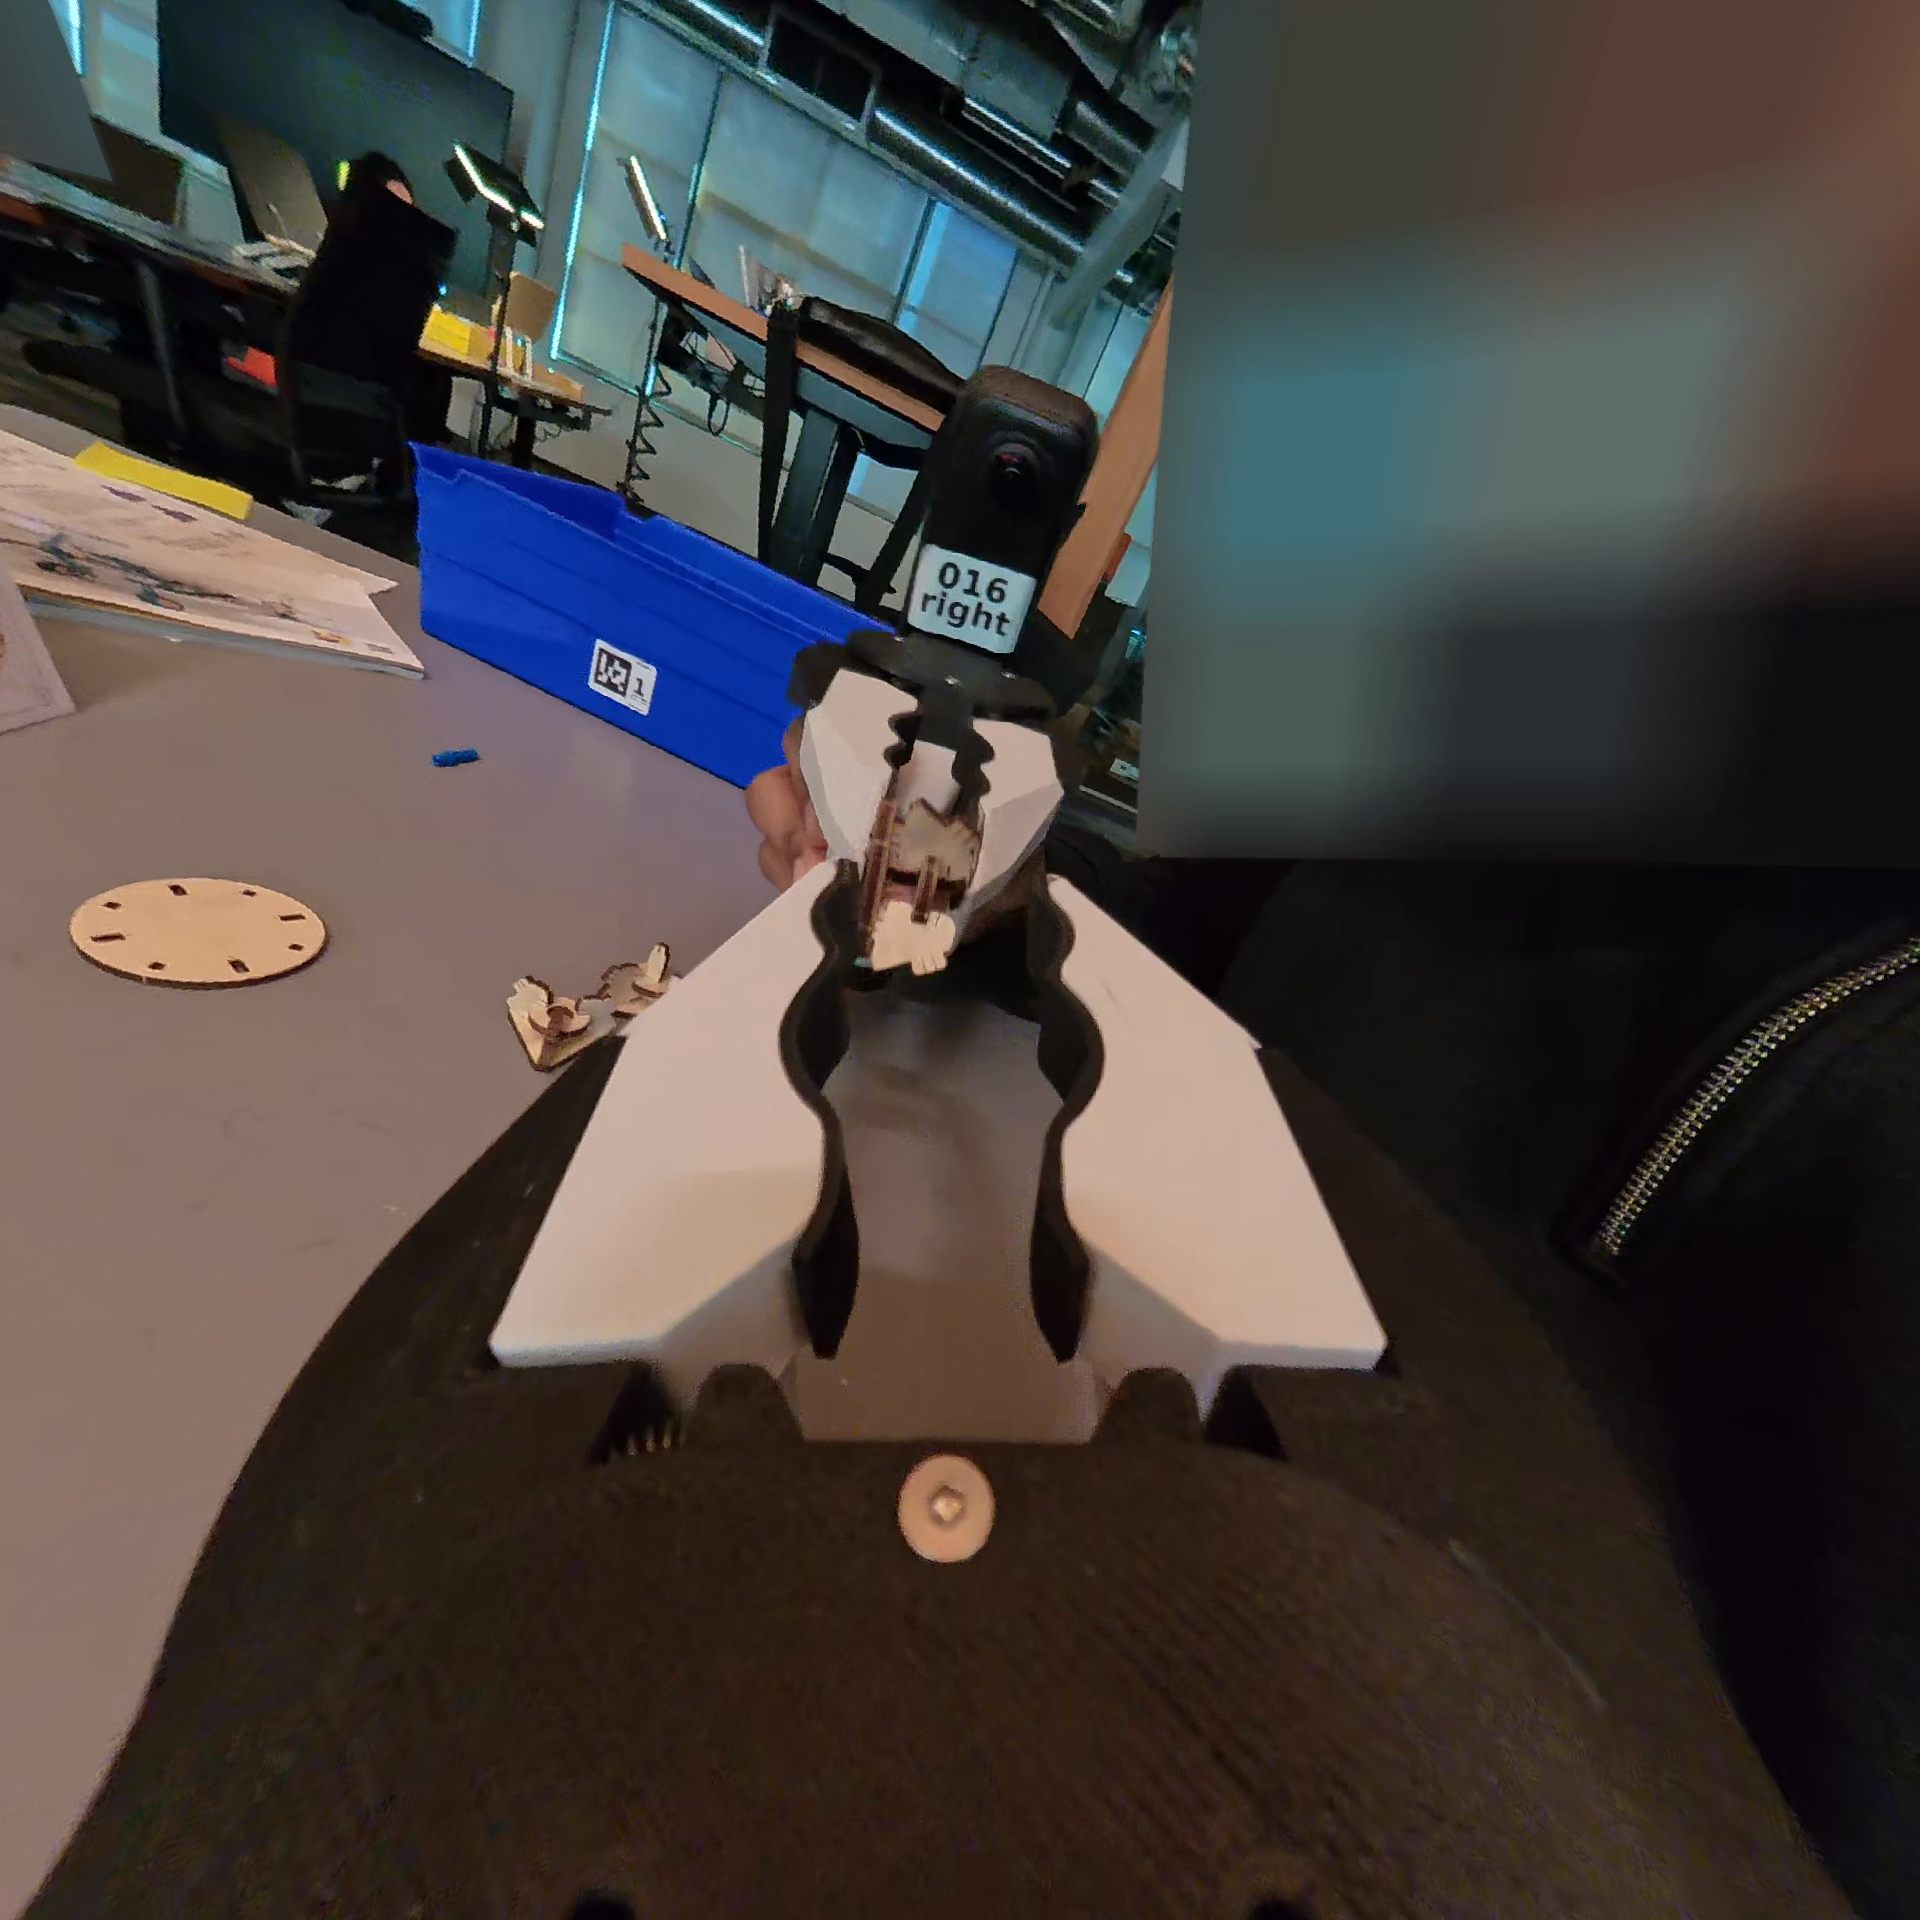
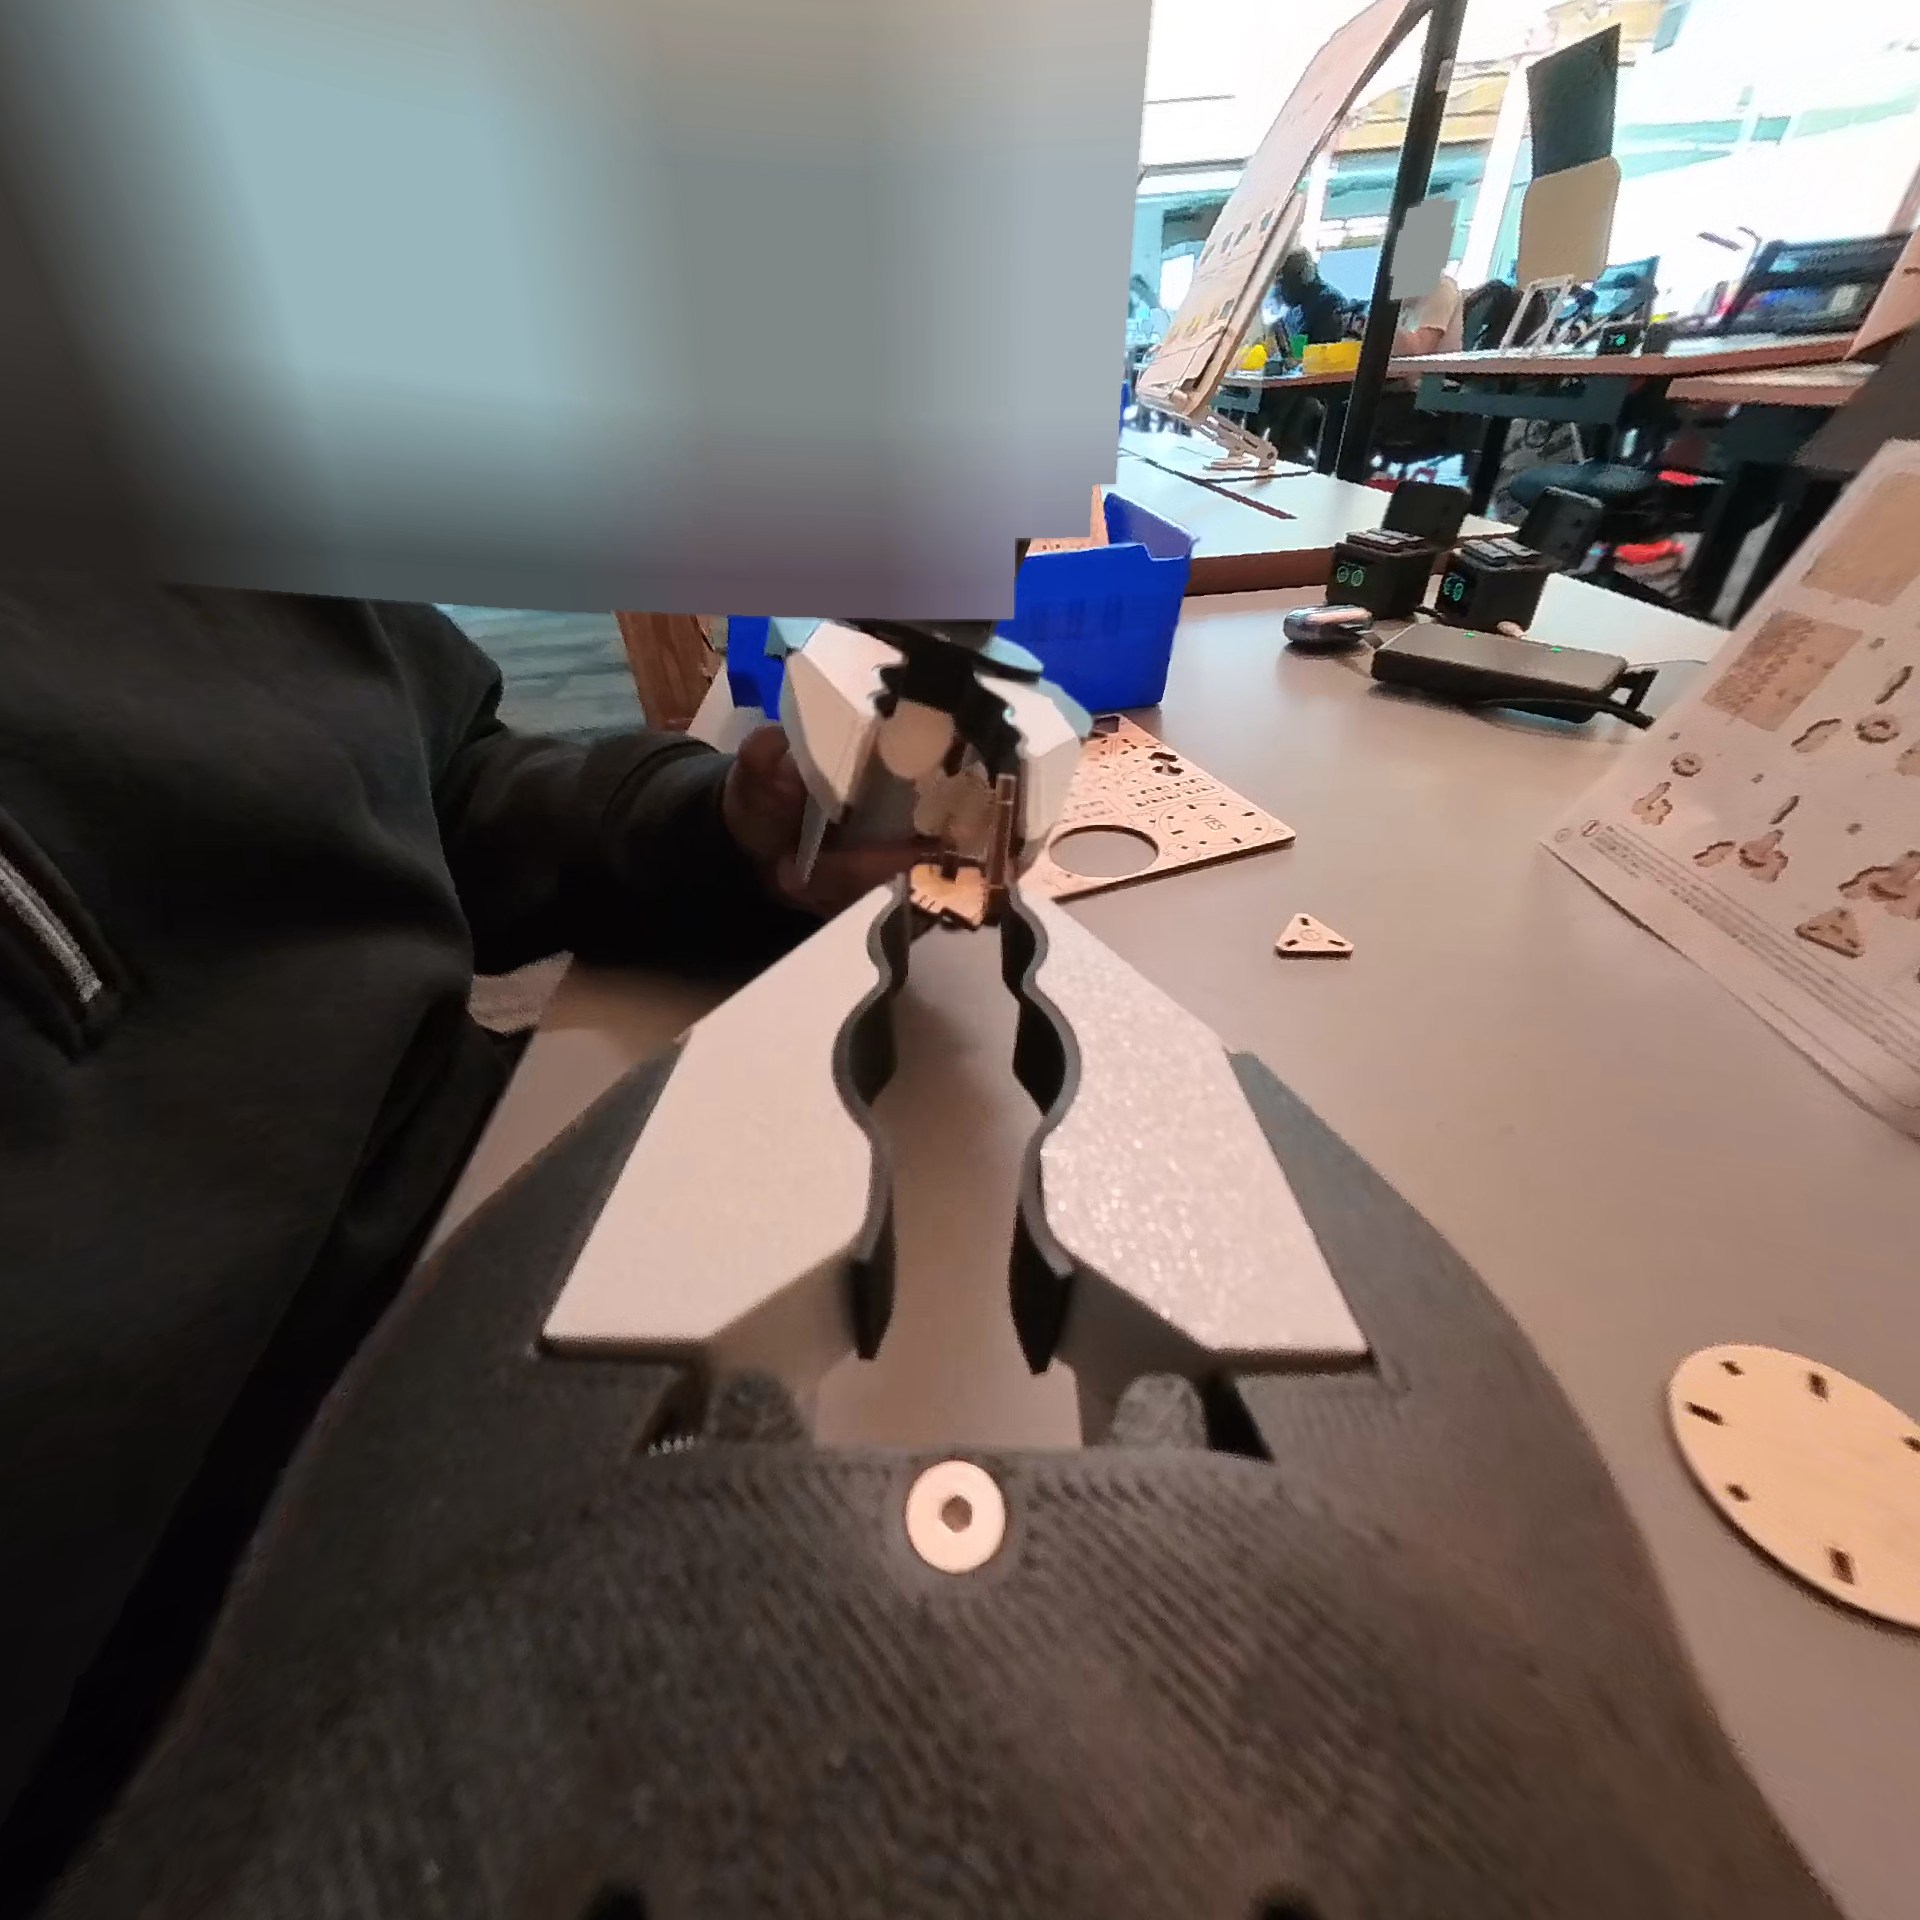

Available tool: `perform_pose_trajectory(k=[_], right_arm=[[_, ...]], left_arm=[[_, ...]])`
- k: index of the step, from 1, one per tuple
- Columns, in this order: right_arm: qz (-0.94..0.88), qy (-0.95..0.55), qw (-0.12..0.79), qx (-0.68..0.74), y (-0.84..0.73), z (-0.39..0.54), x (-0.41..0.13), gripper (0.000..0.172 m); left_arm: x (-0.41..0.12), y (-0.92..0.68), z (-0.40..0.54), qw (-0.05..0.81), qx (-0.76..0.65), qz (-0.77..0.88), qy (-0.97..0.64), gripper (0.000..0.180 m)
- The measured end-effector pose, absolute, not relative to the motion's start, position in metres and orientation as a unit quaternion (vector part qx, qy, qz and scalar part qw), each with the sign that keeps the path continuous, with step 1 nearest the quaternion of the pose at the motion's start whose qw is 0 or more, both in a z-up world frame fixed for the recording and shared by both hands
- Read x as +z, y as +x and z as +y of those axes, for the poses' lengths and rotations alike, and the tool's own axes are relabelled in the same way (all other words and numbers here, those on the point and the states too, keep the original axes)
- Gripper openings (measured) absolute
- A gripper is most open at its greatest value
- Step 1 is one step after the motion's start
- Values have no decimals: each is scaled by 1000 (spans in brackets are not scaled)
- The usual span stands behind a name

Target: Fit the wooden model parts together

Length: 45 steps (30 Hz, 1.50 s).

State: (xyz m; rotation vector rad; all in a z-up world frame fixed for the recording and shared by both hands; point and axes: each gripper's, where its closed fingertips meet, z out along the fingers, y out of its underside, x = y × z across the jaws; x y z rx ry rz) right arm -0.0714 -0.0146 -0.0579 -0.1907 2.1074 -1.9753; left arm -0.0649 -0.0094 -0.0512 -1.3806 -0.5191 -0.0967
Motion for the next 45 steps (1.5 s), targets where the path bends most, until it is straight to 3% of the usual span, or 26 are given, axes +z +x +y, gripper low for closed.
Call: perform_pose_trajectory(k=[5, 9, 20, 22, 24, 28, 31, 33, 39, 45], right_arm=[[672, 19, 252, -696, -78, -15, -50, 14], [647, 49, 324, -689, -76, -17, -52, 14], [676, 17, 299, -673, -68, -21, -62, 14], [683, 10, 270, -678, -70, -22, -64, 18], [693, 5, 215, -688, -75, -25, -66, 33], [699, -33, 5, -715, -93, -25, -58, 62], [668, -96, -195, -712, -95, -18, -45, 55], [648, -129, -275, -698, -90, -17, -41, 49], [679, -115, -261, -677, -92, -25, -55, 59], [684, -134, -267, -665, -88, -28, -59, 49]], left_arm=[[-56, -65, -4, 729, -50, -242, -638, 33], [-57, -70, -9, 726, -23, -253, -639, 18], [-59, -71, -12, 727, -45, -267, -631, 16], [-58, -71, -12, 729, -44, -269, -628, 16], [-57, -74, -16, 735, -50, -281, -615, 16], [-51, -82, -28, 762, -99, -315, -557, 16], [-50, -85, -30, 774, -155, -333, -516, 17], [-53, -86, -28, 771, -191, -347, -498, 17], [-59, -87, -23, 761, -237, -364, -481, 17], [-66, -85, -14, 745, -255, -369, -493, 17]])
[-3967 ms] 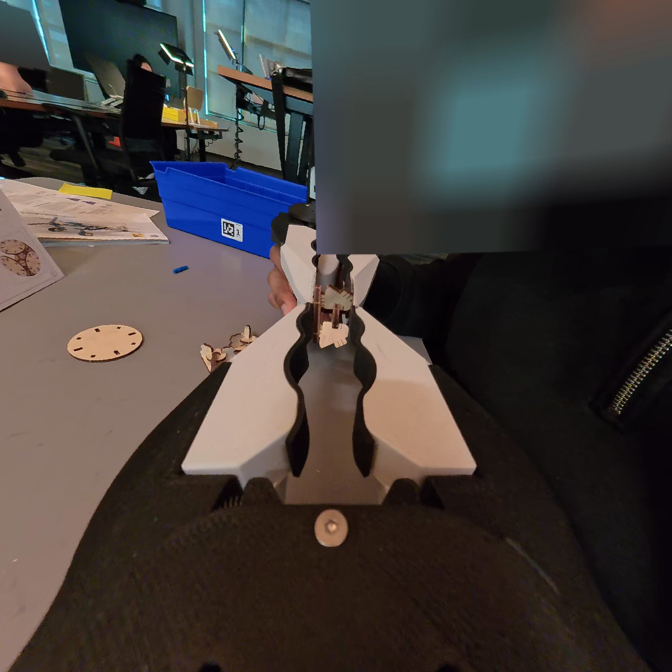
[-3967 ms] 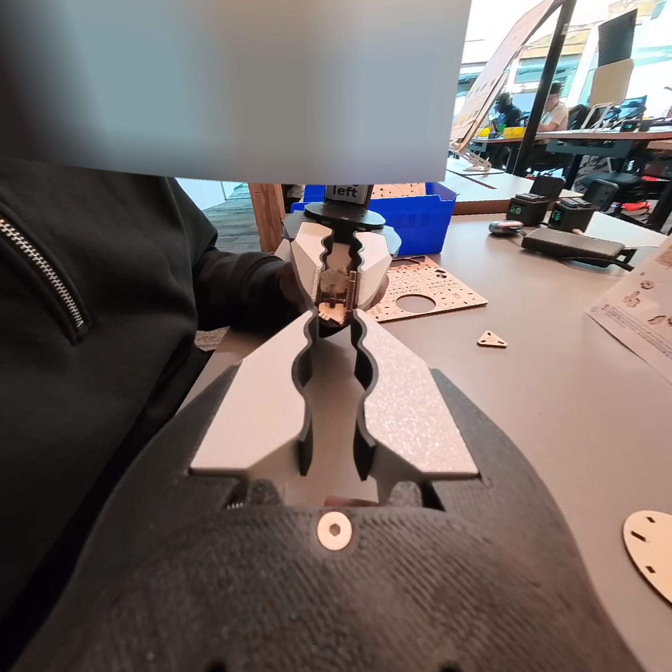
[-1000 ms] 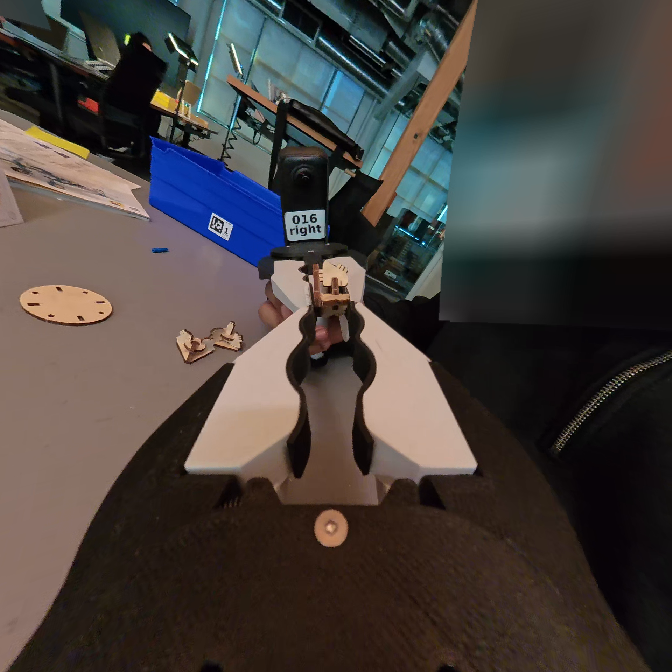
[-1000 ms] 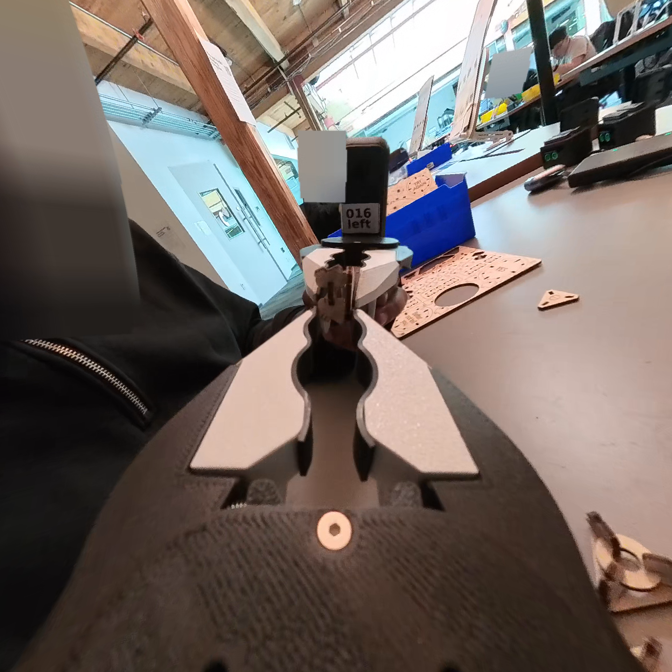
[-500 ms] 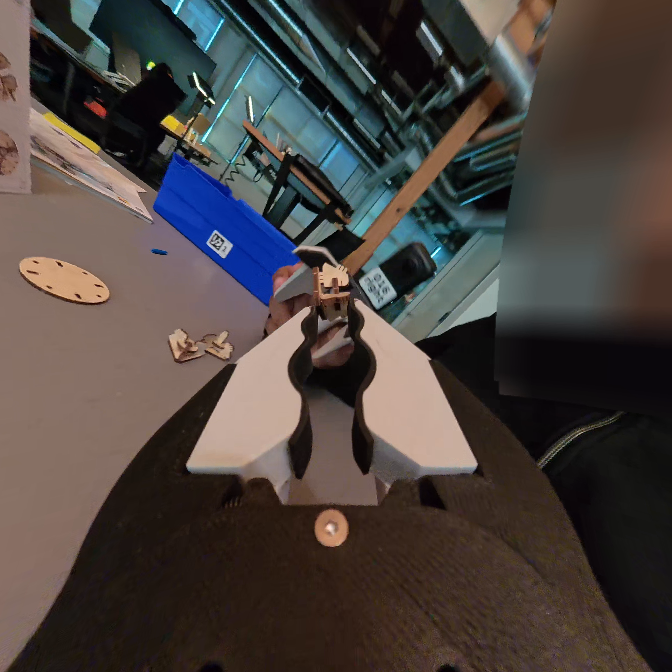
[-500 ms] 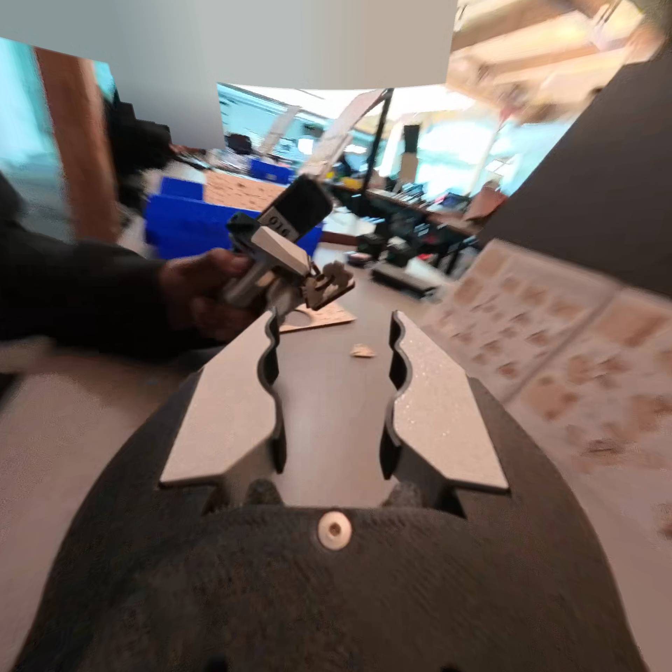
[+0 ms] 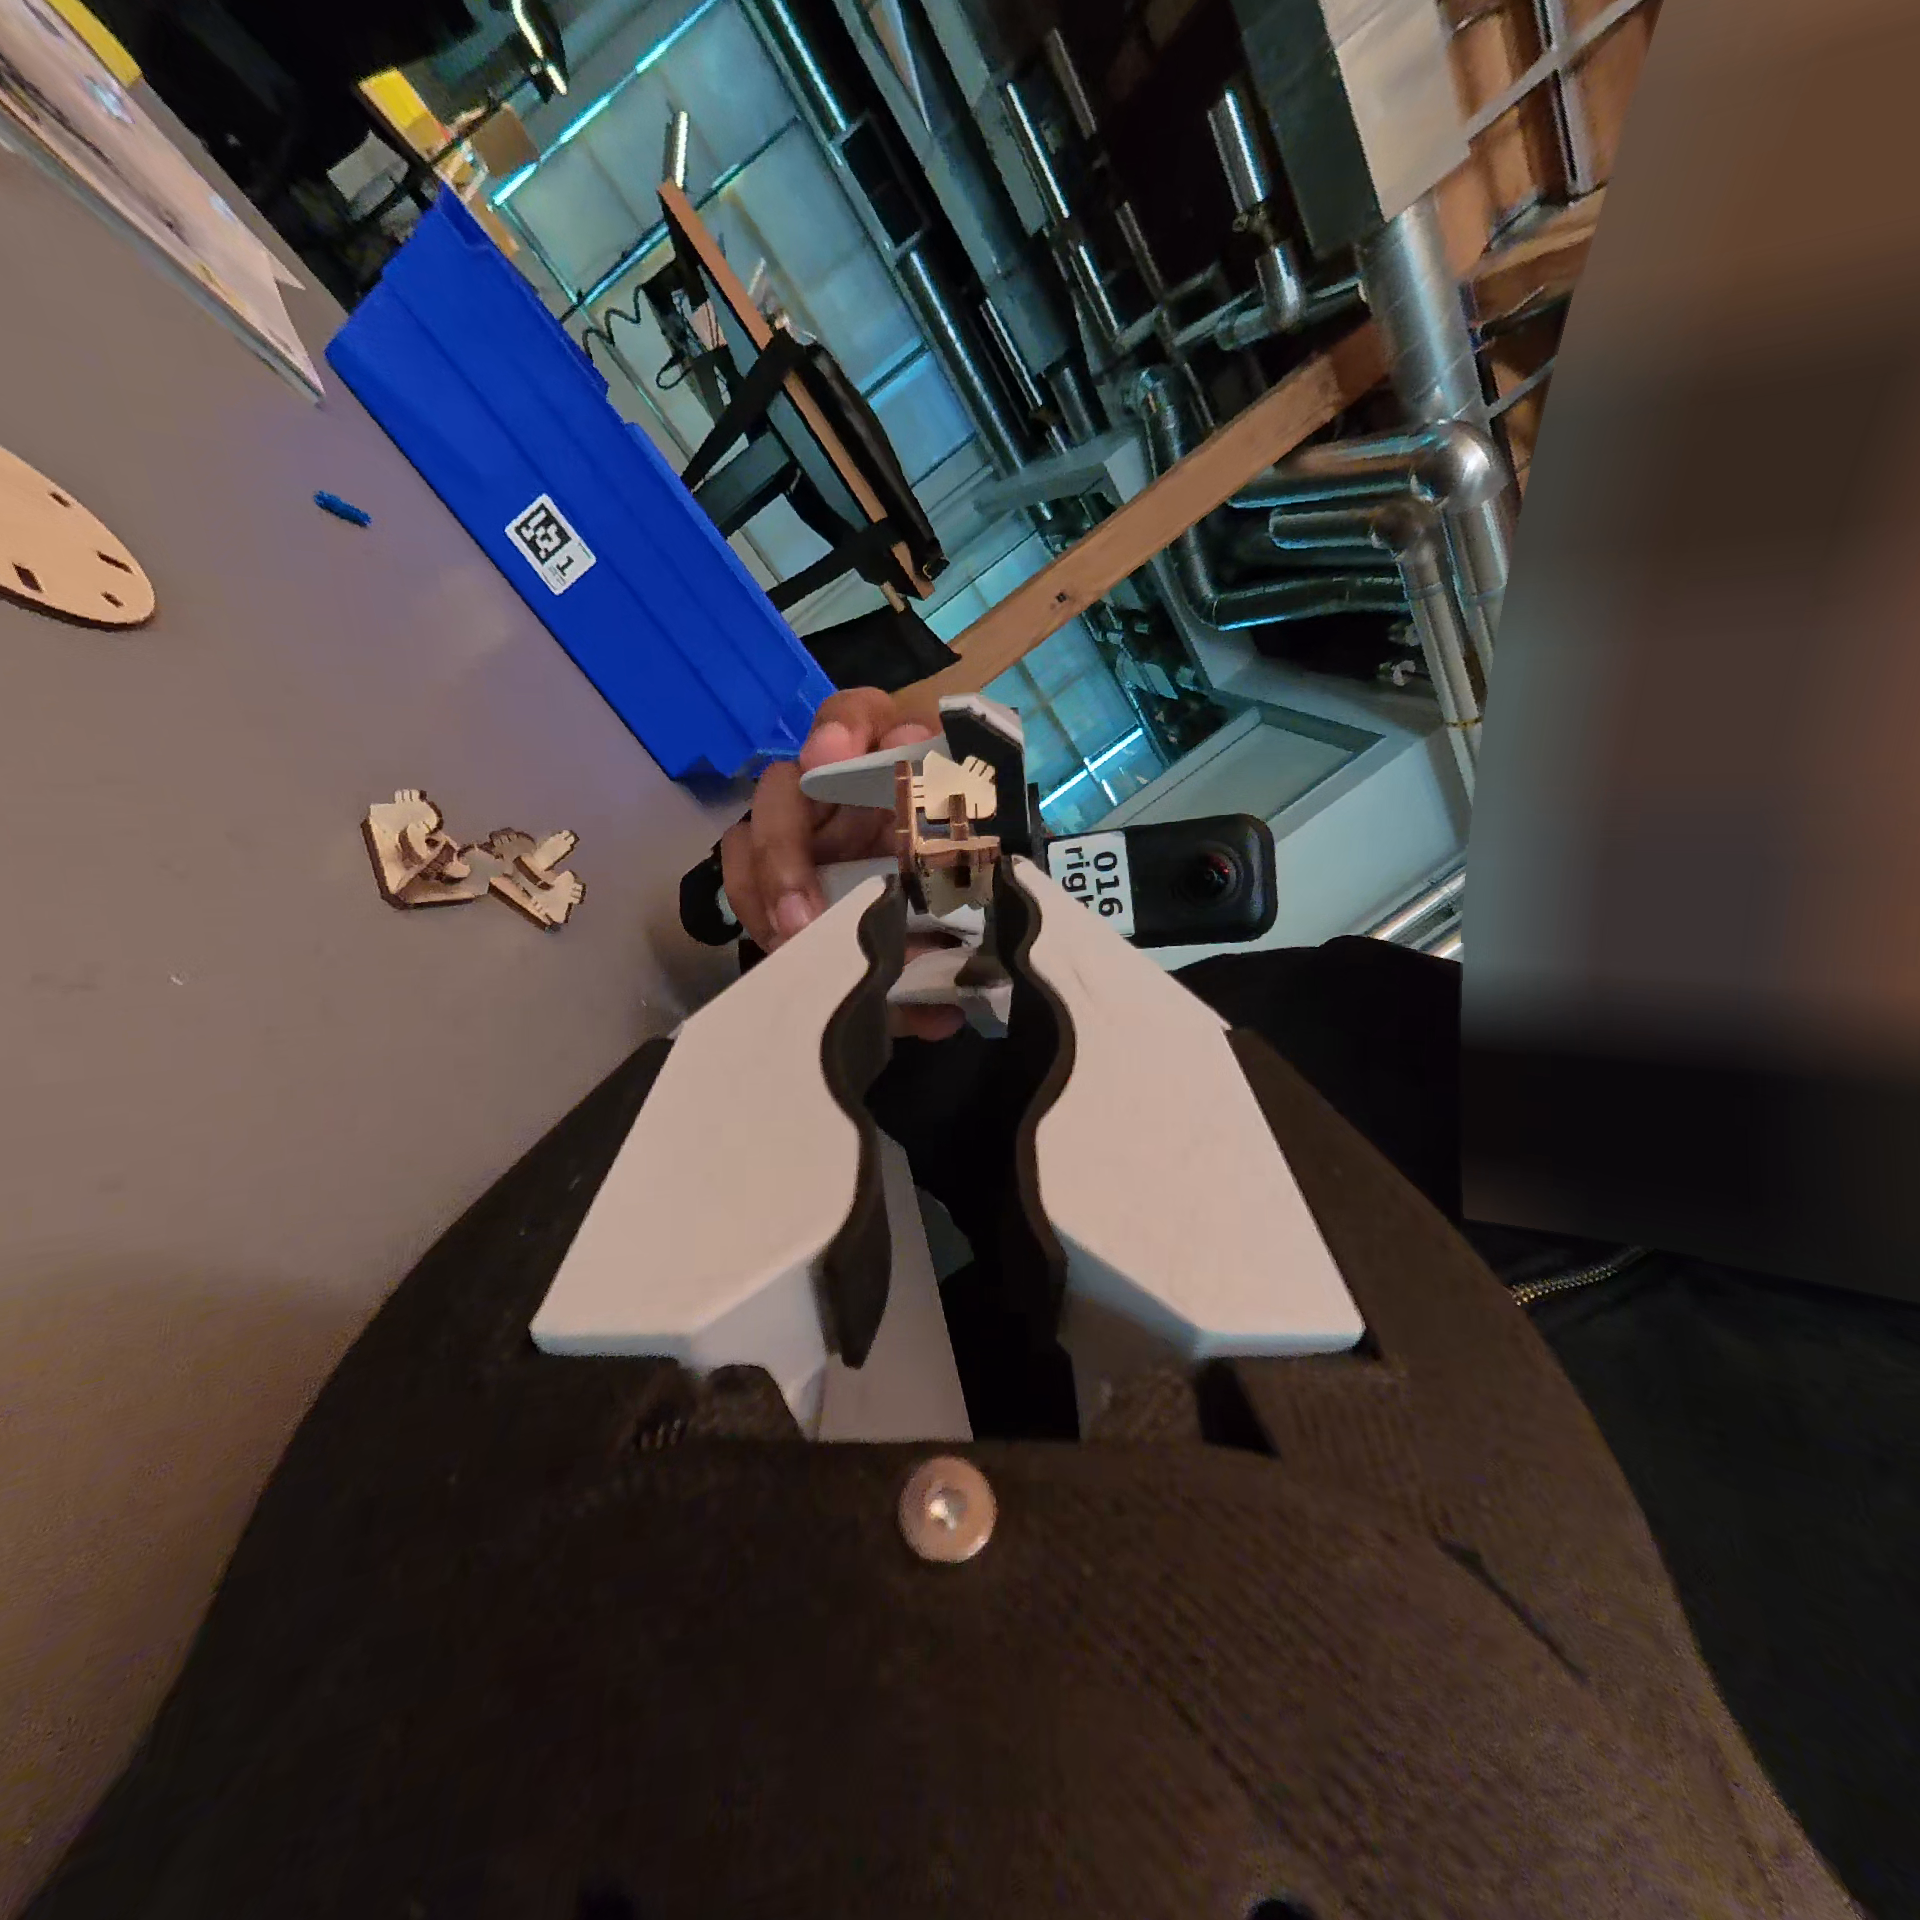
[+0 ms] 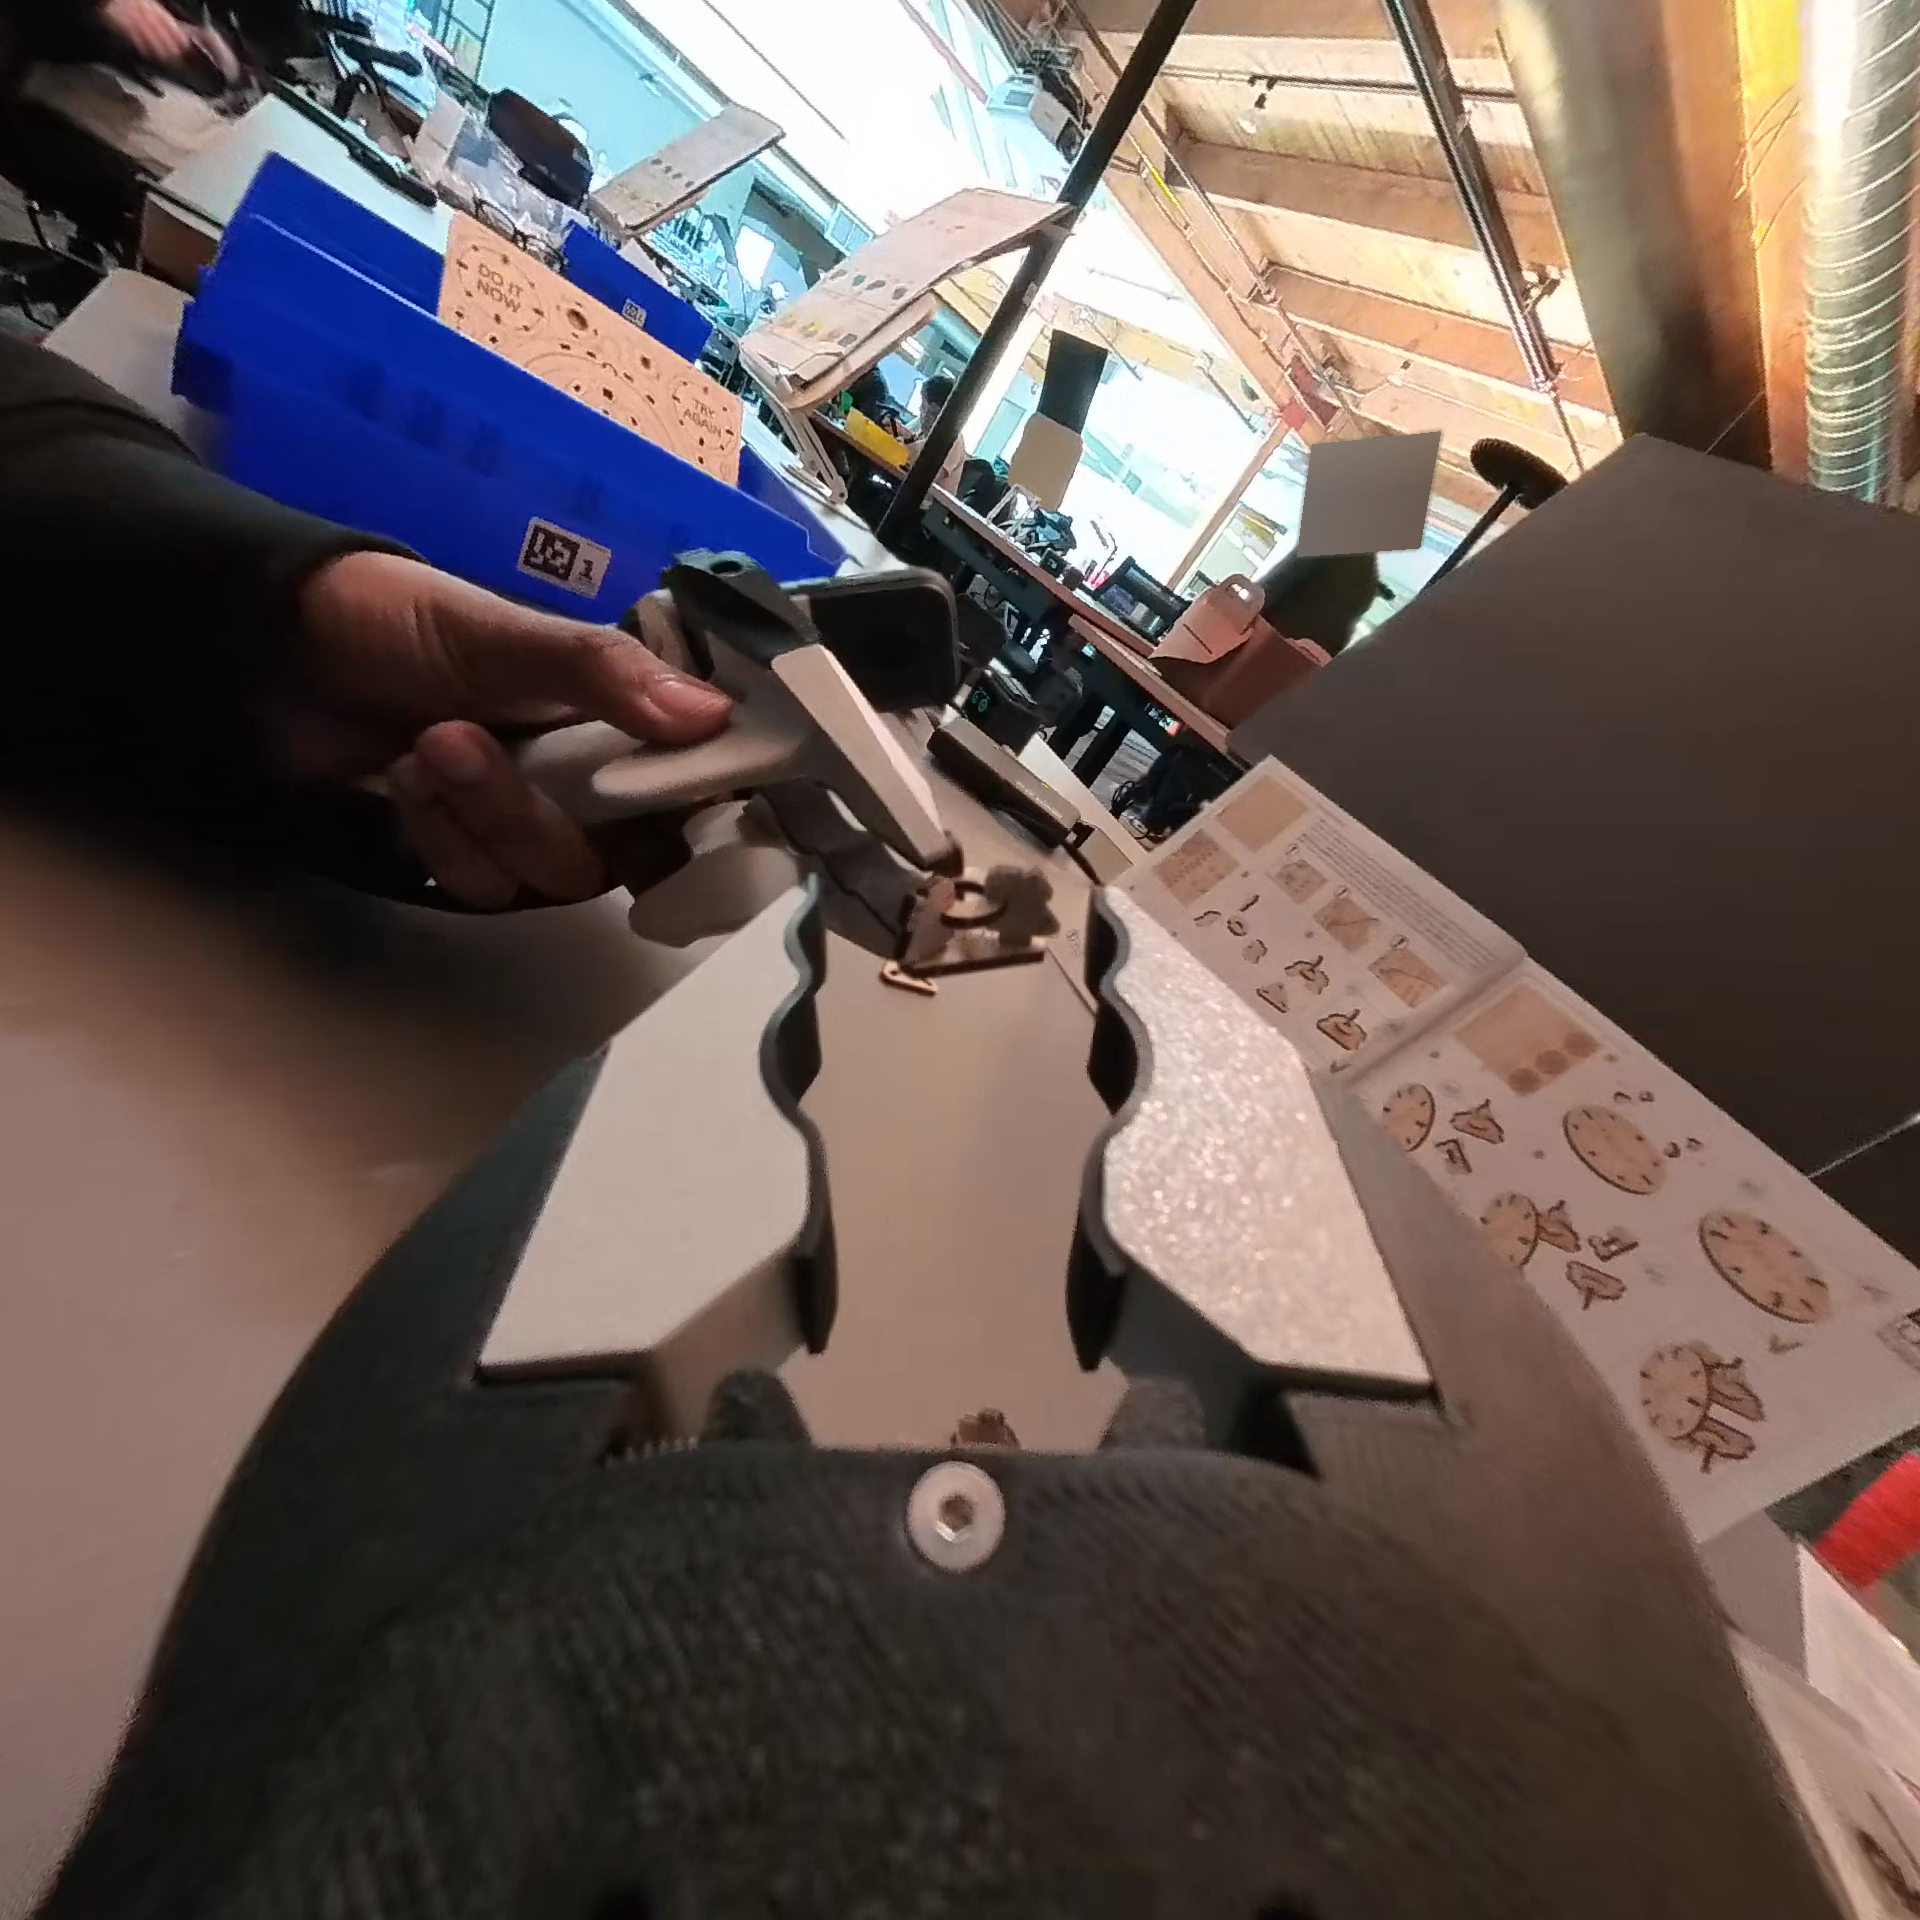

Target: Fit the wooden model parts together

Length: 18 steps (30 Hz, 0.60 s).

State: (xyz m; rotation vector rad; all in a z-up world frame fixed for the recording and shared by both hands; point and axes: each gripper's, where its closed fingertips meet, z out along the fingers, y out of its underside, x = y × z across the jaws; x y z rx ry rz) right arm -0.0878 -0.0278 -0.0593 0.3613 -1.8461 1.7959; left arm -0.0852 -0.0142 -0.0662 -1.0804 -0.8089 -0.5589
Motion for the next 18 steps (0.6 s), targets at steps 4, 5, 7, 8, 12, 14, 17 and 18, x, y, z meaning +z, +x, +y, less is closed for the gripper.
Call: perform_pose_trajectory(k=[4, 5, 7, 8, 12, 14, 17, 18], right_arm=[[-684, 135, 266, 666, -88, -26, -59, 30], [-684, 133, 258, 670, -88, -25, -58, 28], [-684, 120, 238, 679, -89, -24, -56, 28], [-683, 114, 228, 684, -90, -23, -54, 28], [-674, 81, 164, 716, -90, -19, -47, 28], [-664, 64, 115, 736, -89, -17, -42, 27], [-648, 41, 31, 760, -86, -14, -36, 27], [-645, 32, 5, 764, -86, -14, -35, 28]], left_arm=[[-66, -82, -11, 741, -264, -361, -501, 18], [-65, -81, -10, 743, -266, -356, -500, 19], [-61, -78, -9, 747, -274, -346, -497, 26], [-59, -77, -9, 750, -279, -340, -495, 28], [-55, -74, -8, 754, -285, -329, -492, 36], [-54, -75, -10, 757, -278, -330, -491, 35], [-53, -77, -11, 761, -257, -330, -496, 34], [-51, -77, -11, 764, -245, -327, -499, 32]])
